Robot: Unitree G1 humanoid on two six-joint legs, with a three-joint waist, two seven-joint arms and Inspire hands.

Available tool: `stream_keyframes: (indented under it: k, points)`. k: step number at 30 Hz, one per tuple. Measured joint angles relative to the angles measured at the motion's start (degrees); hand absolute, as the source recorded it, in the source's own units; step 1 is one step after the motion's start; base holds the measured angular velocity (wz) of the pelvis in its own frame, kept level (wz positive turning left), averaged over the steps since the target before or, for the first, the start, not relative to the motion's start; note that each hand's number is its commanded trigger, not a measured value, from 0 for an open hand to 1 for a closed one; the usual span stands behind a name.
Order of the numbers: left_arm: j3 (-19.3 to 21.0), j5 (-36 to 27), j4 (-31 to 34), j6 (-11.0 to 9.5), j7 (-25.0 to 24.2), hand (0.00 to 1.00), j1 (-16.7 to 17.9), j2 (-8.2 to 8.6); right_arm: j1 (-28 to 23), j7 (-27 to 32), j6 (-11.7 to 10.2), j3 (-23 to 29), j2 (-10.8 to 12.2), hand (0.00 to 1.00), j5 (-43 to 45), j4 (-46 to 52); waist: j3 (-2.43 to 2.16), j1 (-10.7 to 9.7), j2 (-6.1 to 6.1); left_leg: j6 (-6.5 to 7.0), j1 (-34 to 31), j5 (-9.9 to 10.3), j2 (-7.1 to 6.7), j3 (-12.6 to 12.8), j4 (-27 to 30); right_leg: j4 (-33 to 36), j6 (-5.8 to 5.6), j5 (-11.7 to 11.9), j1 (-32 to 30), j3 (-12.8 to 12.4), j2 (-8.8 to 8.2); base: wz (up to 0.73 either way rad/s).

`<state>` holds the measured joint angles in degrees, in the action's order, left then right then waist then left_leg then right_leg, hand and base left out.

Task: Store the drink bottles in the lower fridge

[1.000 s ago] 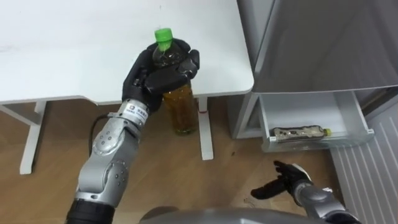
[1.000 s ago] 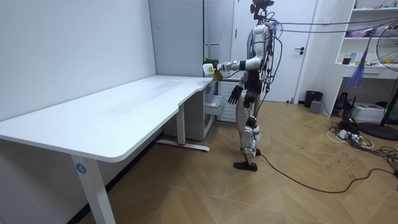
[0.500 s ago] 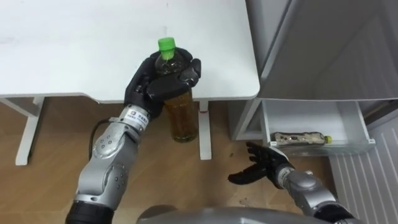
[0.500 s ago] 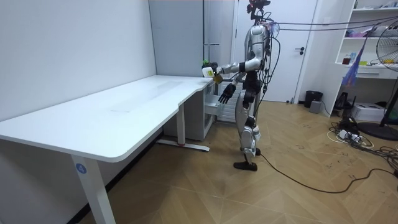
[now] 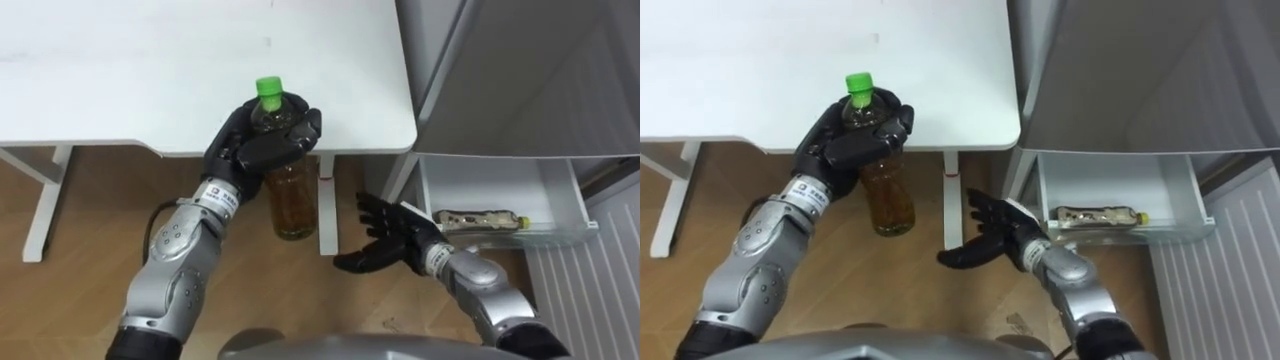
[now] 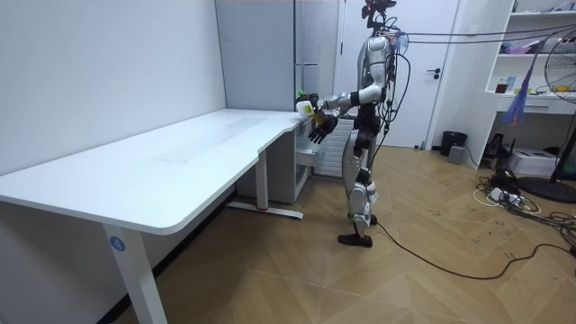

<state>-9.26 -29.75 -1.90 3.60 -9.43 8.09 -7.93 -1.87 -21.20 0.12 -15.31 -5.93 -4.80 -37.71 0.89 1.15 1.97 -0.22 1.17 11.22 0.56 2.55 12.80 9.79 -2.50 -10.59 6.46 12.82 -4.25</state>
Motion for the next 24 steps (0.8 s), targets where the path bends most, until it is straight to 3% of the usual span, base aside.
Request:
stream_keyframes:
  k: [12,19,24]
  points:
    - [-1.09,0.01,-2.66,0.00,-3.34,1.00,0.01,0.80,0.03,-10.01,0.76,-0.95,0.09,0.00,-4.84,6.40,-0.03,0.51,-0.01,0.02,-1.04,-0.02,-0.12,-0.12,0.83,0.20,0.01,0.01,-0.47,1.45,-0.30,0.02]
    - [-2.46,-0.28,-3.93,0.00,-3.75,1.00,0.00,0.80,0.04,-12.06,1.98,-3.28,-0.07,0.00,-10.55,6.32,0.05,0.69,-0.09,0.03,-0.95,-0.01,-0.14,-0.02,0.92,0.20,0.01,0.01,-0.39,1.46,-0.38,0.00]
    - [-3.58,-3.91,-5.02,0.03,-4.08,1.00,0.01,0.32,0.02,-13.51,2.50,-4.89,0.07,0.00,-13.72,6.17,0.20,0.66,-0.08,0.04,-0.91,0.01,-0.13,0.05,0.92,0.21,0.01,0.01,-0.28,1.53,-0.39,0.00]
